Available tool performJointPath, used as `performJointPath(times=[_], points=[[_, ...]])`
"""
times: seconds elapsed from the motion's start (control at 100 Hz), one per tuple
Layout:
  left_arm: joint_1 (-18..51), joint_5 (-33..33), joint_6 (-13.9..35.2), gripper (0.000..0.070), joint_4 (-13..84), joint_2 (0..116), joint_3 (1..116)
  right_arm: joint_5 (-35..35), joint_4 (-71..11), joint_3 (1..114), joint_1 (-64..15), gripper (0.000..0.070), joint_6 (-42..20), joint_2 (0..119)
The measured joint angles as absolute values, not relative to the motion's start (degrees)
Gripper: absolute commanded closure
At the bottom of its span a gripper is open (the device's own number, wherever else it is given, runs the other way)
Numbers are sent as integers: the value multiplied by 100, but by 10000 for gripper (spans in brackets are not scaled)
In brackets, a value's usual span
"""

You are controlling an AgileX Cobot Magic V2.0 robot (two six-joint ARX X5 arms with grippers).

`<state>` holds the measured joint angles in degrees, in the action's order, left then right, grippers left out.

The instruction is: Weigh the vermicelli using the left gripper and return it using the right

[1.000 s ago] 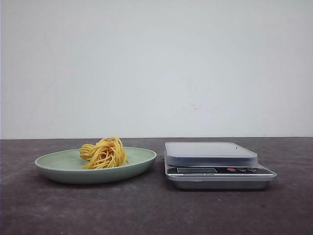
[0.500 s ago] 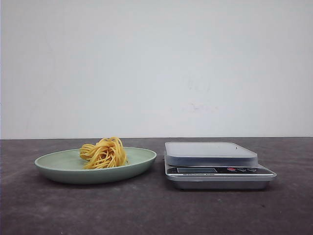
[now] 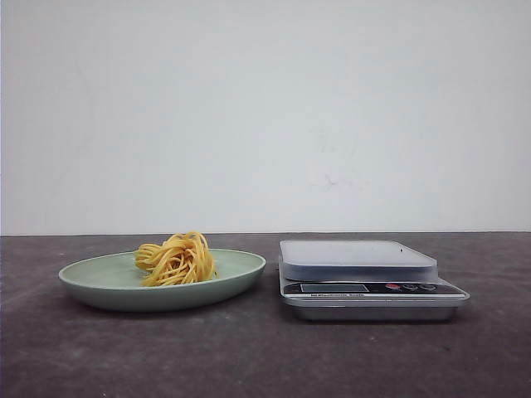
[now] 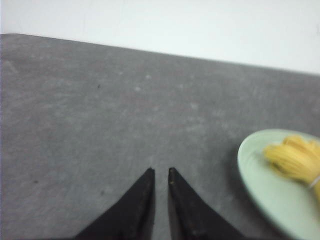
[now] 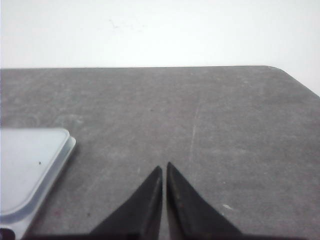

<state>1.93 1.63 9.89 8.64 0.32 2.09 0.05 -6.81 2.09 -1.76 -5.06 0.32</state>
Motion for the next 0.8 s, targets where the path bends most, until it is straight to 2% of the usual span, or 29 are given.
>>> performJointPath(times=[0.17, 0.31, 0.35, 0.37, 0.41, 0.45, 0.5, 0.54, 0.58, 0.69, 0.8], points=[[193, 165, 1743, 688, 792, 364, 1098, 1, -762, 1039, -176, 694, -991, 119], [193, 130, 1881, 678, 1205, 1164, 2250, -1, -1245, 1844, -176, 694, -1269, 537], [193, 34, 1885, 645, 1350, 1446, 2508, -8, -1437, 2036, -176, 694, -1299, 676], [193, -40, 1881, 607, 1415, 1581, 2626, -25, -1542, 2134, -176, 694, -1317, 738], [193, -217, 1861, 474, 1535, 1831, 2864, -82, -1758, 2344, -176, 683, -1337, 858], [193, -421, 1828, 320, 1601, 2056, 3109, -204, -1927, 2565, -176, 612, -1332, 956], [193, -655, 1754, 172, 1658, 2300, 3428, -381, -2036, 2851, -176, 428, -1306, 1059], [193, -808, 1721, 141, 1651, 2443, 3647, -462, -2032, 3061, -176, 273, -1288, 1116], [193, -974, 1699, 146, 1616, 2515, 3815, -495, -2023, 3264, -176, 190, -1267, 1140], [193, -1367, 1662, 160, 1522, 2556, 4040, -545, -2014, 3677, -176, 182, -1214, 1190], [196, -1599, 1750, 172, 1514, 2744, 4244, -784, -2342, 4062, -176, 182, -1168, 1420]])
